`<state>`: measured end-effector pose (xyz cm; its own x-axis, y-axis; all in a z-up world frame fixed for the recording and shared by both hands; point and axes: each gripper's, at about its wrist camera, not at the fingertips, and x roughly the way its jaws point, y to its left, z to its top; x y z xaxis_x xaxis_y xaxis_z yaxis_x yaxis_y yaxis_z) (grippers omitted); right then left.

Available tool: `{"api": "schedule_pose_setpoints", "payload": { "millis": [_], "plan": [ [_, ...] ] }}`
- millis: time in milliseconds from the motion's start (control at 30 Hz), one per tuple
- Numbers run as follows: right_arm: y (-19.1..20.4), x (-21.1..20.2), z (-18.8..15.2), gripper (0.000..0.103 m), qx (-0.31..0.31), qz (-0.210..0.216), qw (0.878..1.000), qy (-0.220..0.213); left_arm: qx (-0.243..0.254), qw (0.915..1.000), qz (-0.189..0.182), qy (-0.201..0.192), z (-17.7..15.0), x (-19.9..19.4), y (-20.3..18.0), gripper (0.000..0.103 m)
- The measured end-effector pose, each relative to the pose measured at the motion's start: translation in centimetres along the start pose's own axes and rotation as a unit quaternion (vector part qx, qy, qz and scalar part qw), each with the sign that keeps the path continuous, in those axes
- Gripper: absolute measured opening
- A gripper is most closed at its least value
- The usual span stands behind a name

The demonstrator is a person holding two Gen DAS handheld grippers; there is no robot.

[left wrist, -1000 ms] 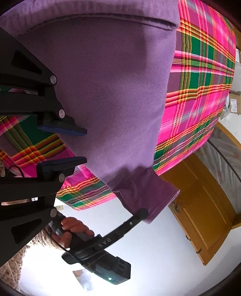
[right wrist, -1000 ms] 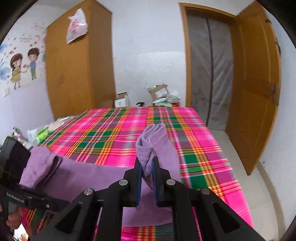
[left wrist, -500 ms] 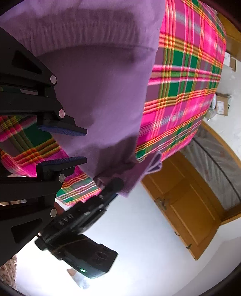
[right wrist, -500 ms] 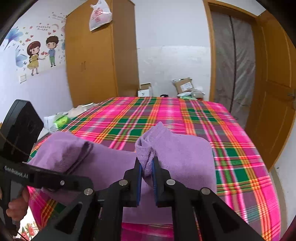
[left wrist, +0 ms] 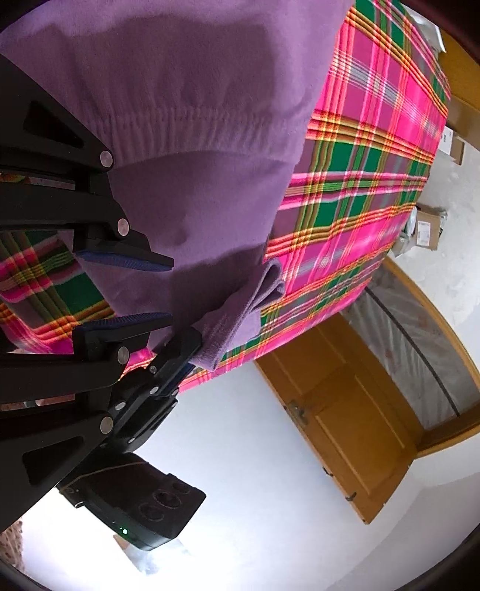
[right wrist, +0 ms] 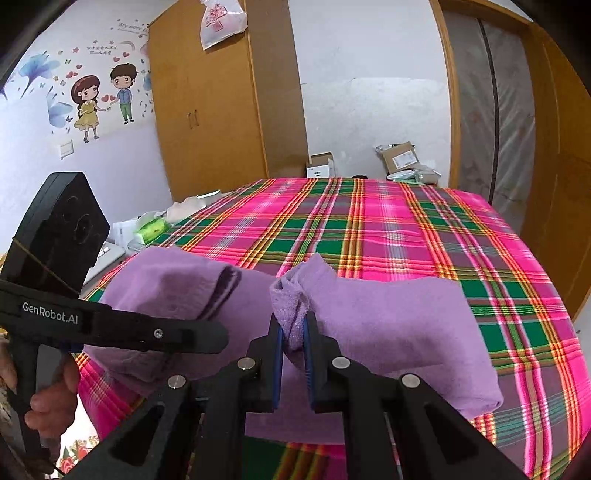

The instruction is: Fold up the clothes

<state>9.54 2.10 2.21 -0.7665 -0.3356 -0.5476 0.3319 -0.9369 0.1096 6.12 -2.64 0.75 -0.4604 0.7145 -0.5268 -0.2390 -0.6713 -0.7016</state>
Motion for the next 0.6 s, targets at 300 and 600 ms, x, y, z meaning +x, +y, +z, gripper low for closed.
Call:
{"api": "schedule_pose_setpoints", "payload": {
  "millis": [300, 600],
  "plan": [
    [0.8, 2.2, -1.4, 0.011, 0.004, 0.003, 0.999, 0.034, -0.011, 0.9999, 0.005, -0.004, -0.1, -0.5, 1.1, 0.023],
    [0.1, 2.7, -2.2, 0.017, 0.041, 0.035, 0.996, 0.067, -0.013, 0.9998, 0.017, -0.004, 0.1, -0.3, 1.3, 0.023]
  ]
}}
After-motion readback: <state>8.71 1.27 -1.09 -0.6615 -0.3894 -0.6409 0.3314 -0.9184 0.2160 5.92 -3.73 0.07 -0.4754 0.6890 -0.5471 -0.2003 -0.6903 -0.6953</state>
